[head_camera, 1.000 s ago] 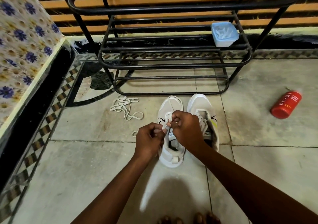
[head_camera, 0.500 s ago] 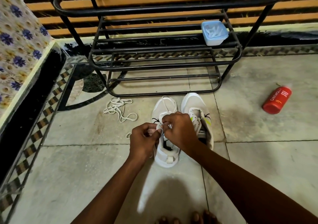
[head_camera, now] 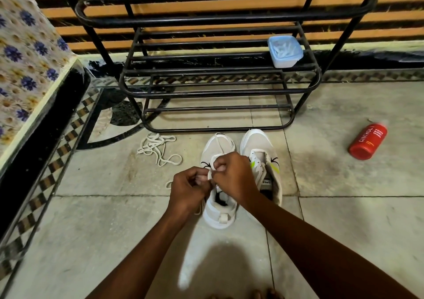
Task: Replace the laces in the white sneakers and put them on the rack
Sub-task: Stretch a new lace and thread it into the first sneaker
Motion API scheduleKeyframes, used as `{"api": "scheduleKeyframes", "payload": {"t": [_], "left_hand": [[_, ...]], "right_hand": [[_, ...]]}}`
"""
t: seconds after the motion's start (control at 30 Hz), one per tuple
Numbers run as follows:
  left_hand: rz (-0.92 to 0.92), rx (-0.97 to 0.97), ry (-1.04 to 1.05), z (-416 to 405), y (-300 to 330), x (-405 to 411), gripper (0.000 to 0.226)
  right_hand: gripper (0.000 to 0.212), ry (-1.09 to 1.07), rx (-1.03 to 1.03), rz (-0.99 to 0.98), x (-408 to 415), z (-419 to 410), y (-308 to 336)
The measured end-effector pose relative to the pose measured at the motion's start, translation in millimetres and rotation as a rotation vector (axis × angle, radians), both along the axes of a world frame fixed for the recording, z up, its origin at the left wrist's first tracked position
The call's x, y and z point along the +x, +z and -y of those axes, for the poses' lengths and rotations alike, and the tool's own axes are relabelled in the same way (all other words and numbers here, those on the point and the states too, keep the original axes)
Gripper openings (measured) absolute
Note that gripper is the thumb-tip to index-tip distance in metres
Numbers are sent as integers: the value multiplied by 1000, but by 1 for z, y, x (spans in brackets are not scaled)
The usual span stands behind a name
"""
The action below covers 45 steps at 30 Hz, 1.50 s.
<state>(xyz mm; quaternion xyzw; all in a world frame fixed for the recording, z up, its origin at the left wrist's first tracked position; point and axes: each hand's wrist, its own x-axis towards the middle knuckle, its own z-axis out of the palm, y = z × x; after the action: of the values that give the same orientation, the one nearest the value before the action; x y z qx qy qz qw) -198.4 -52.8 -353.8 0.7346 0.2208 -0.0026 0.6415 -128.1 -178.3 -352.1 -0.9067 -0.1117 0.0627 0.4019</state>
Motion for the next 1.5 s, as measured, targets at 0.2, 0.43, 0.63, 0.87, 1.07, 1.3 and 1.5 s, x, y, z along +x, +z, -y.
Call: {"api": "scheduleKeyframes", "payload": {"t": [0.2, 0.43, 0.63, 0.87, 1.07, 1.3, 1.5], "left_hand": [[13, -43, -44, -5, 1, -1, 27], [39, -49, -51, -5, -2, 0, 30], [40, 8, -79, -7, -5, 0, 33], [44, -42, -62, -6, -6, 1, 30], [27, -74, -20, -4, -13, -2, 30], [23, -92, -63, -10, -14, -2, 35], [28, -96, -105, -16, -15, 1, 30]], "right_hand": [[12, 204, -126, 56, 8, 1, 4], [24, 185, -50, 138, 10, 9, -8], [16, 190, -113, -2, 10, 4, -5], [30, 145, -157, -7, 19, 9, 4], [25, 133, -124, -35, 16, 12, 7], [19, 44, -174, -49, 5, 3, 8], [27, 22, -281, 134, -8, -4, 10]]}}
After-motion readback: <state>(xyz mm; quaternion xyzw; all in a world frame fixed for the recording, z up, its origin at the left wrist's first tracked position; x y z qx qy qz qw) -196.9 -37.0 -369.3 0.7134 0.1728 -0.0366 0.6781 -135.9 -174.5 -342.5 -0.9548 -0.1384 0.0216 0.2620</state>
